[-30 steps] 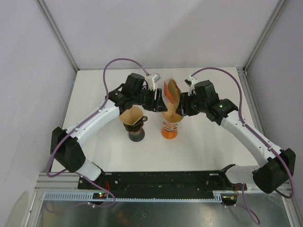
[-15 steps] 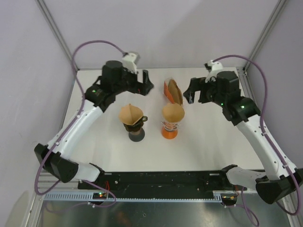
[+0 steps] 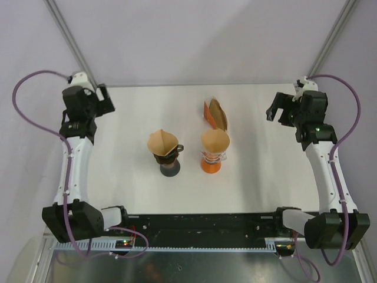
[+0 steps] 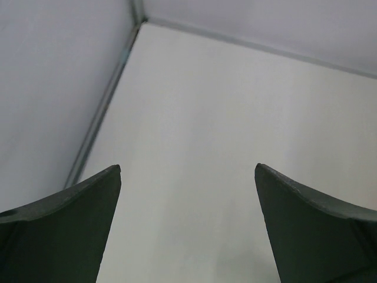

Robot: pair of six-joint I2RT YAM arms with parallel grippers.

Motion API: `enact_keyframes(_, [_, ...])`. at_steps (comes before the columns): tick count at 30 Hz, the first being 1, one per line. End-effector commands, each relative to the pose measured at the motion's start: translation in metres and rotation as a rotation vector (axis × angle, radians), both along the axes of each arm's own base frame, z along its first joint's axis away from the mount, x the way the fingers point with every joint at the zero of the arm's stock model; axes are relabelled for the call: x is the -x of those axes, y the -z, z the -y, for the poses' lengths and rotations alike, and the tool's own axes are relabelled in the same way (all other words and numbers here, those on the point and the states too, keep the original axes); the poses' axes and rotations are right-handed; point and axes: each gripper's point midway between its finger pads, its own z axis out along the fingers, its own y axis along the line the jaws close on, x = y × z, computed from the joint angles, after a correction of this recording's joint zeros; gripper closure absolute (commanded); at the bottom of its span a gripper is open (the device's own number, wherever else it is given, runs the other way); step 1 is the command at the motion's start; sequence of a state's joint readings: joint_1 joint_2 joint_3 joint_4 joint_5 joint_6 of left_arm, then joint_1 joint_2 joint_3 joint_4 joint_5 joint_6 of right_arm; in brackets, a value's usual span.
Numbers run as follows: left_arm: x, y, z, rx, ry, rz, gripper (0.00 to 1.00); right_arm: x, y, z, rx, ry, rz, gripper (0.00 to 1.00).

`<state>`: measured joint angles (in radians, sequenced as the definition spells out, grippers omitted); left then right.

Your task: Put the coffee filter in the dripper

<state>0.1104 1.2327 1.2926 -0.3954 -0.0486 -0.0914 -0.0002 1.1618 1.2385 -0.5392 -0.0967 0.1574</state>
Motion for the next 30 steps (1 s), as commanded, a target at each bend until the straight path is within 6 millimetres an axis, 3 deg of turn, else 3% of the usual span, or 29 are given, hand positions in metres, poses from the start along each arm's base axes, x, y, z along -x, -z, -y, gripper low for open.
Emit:
enact_keyframes(1, [0.017,0.018,-0.048,-0.057,-0.113,0.022,0.0,-0.007,0.009,0.014,-0.037,0.042,0.049,0.01])
enact_keyframes(5, [0.034,0.053,-0.073,-0.074,-0.167,0.005,0.0,-0.004,0.034,0.013,-0.051,0.031,0.023,0.01])
enact_keyframes(10, [0.048,0.09,-0.087,-0.076,-0.206,0.001,0.0,0.006,0.066,0.014,-0.046,0.036,0.009,0.01])
enact_keyframes(16, [0.058,0.133,-0.078,-0.066,-0.179,0.042,0.0,0.02,0.089,0.015,-0.042,0.05,0.081,0.01])
enact_keyframes(20, [0.063,0.147,-0.063,-0.074,-0.105,0.1,0.0,0.028,0.103,0.018,-0.044,0.071,0.123,0.01])
enact_keyframes(24, [0.069,0.156,-0.047,-0.064,-0.038,0.13,0.0,0.033,0.111,0.022,-0.034,0.098,0.174,0.01])
enact_keyframes(30, [0.074,0.161,-0.039,-0.05,-0.017,0.173,0.0,0.04,0.131,0.023,-0.02,0.1,0.219,0.01])
